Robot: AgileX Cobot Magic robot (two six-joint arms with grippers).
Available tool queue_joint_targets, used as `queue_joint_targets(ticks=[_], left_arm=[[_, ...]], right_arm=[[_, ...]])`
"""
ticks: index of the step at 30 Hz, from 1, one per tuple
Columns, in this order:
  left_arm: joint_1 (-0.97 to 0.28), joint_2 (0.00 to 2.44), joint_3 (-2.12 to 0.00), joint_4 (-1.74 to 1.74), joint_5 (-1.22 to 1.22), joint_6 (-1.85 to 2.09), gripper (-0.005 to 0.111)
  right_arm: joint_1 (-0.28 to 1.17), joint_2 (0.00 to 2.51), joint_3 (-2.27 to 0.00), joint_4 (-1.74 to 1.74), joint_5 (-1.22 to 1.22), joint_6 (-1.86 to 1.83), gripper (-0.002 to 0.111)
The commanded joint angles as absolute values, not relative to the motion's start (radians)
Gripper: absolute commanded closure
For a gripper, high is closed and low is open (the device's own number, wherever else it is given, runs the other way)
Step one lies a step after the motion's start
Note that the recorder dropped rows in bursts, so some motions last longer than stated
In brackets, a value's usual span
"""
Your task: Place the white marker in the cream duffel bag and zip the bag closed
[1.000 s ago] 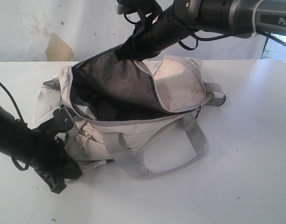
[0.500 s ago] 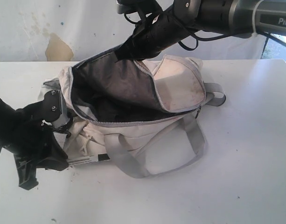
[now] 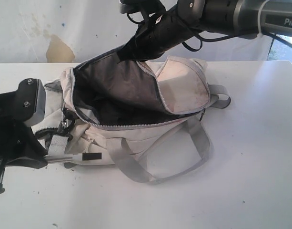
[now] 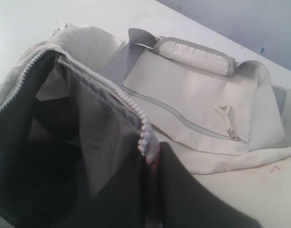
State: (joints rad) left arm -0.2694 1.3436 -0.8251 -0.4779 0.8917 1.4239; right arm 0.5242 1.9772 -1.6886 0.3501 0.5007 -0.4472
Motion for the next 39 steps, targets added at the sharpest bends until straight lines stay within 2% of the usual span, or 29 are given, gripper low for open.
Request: queue_joint_targets(ticks=[1,7,11,14,25,39], left_arm=[[-0.273,1.308,-0.829,-0.602,0.815,1.415,0.106],[-0.273,1.308,-0.829,-0.785,0.727,1.691,0.106],[-0.273,1.339,-0.829,-0.912,0.522,1.947,0.107],[-0.273,1.415,-0.831,-1.014,0.524,2.117,0.107],[-0.273,1.585,-1.033,-1.036,0.576,2.117,0.107],[-0.273,1.738,-1.109,-1.118,0.599,2.117,0.107]], right_arm=[[0.517,1.967,-1.686,0.344,0.484,-0.441,0.108],[0.517,1.967,-1.686,0.346,0.48,-0.441,0.108],[0.517,1.963,-1.686,0.346,0.469,-0.441,0.108],[0.517,1.957,-1.686,0.346,0.461,-0.441,0.108],[0.517,1.957,-1.686,0.344,0.456,-0.441,0.108],[0.517,1.957,-1.686,0.346,0.448,-0.441,0.108]])
